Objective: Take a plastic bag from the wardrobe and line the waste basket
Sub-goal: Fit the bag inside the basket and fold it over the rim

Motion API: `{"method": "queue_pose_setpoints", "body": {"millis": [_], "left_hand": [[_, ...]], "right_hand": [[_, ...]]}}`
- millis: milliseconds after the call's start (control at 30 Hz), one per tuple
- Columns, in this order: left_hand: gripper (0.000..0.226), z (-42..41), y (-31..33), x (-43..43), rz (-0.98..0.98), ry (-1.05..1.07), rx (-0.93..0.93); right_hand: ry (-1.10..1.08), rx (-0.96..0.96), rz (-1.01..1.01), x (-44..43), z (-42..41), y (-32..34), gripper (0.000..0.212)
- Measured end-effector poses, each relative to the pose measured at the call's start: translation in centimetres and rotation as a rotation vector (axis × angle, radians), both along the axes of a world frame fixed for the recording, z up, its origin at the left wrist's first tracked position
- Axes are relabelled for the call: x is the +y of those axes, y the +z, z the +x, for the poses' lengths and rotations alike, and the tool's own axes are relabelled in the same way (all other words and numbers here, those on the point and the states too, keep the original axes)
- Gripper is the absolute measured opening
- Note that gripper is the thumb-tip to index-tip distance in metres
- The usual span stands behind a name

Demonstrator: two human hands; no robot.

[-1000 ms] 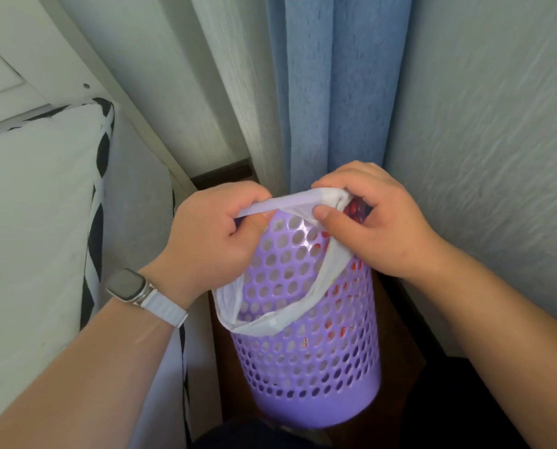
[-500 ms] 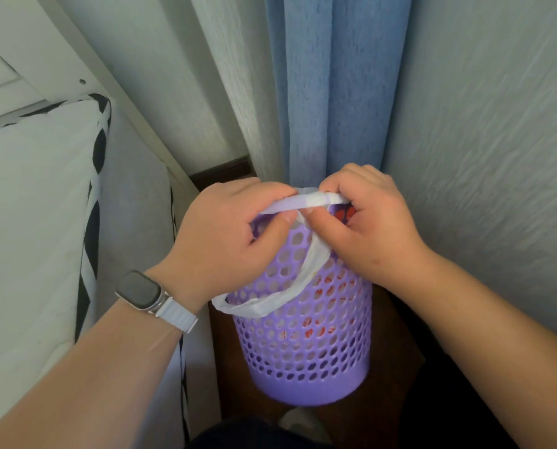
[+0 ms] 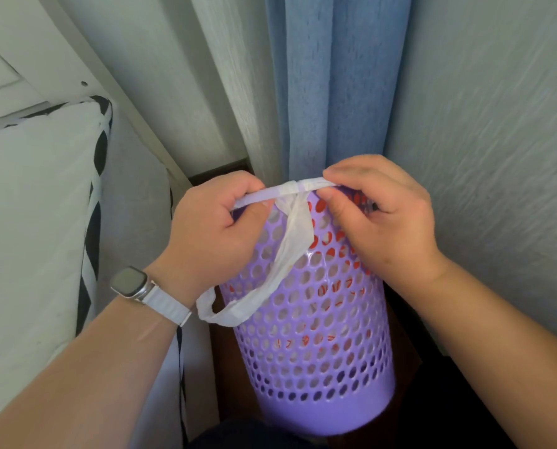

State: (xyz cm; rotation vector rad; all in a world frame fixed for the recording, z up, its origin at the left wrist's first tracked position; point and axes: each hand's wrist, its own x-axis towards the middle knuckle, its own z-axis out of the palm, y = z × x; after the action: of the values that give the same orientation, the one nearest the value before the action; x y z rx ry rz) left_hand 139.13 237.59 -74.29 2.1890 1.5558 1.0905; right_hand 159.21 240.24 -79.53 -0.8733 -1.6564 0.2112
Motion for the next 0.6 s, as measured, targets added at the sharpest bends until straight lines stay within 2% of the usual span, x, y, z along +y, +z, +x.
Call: {"method": "queue_pose_setpoints", "body": {"millis": [133, 333, 400, 467, 533, 600], "left_hand": [[0.014, 0.0, -0.1, 0.1, -0.010, 0.015, -0.022], [0.013, 0.0, 0.1, 0.0, -0.052, -0.004, -0.016], [0.013, 0.0, 0.3, -0.1, -0.116, -0.041, 0.040], [0.027, 0.2, 0.5, -0.2, -0.148, -0.053, 0.150], [0.035, 0.8, 0.5, -0.3, -0.122, -0.035, 0.268], [0.033, 1.2, 0.3, -0.2, -0.097, -0.021, 0.344]], "right_hand": [[-0.038, -0.011, 0.073, -0.1, 0.0, -0.2, 0.005], [-0.022, -0.012, 0.058, -0.3, -0.2, -0.4, 0.002], [-0.019, -0.039, 0.055, -0.3, -0.4, -0.8, 0.002], [-0.009, -0.068, 0.051, -0.4, -0.8, -1.2, 0.002], [0.013, -0.086, 0.047, -0.5, -1.2, -1.4, 0.001], [0.031, -0.095, 0.037, -0.6, -1.6, -1.6, 0.002]]}}
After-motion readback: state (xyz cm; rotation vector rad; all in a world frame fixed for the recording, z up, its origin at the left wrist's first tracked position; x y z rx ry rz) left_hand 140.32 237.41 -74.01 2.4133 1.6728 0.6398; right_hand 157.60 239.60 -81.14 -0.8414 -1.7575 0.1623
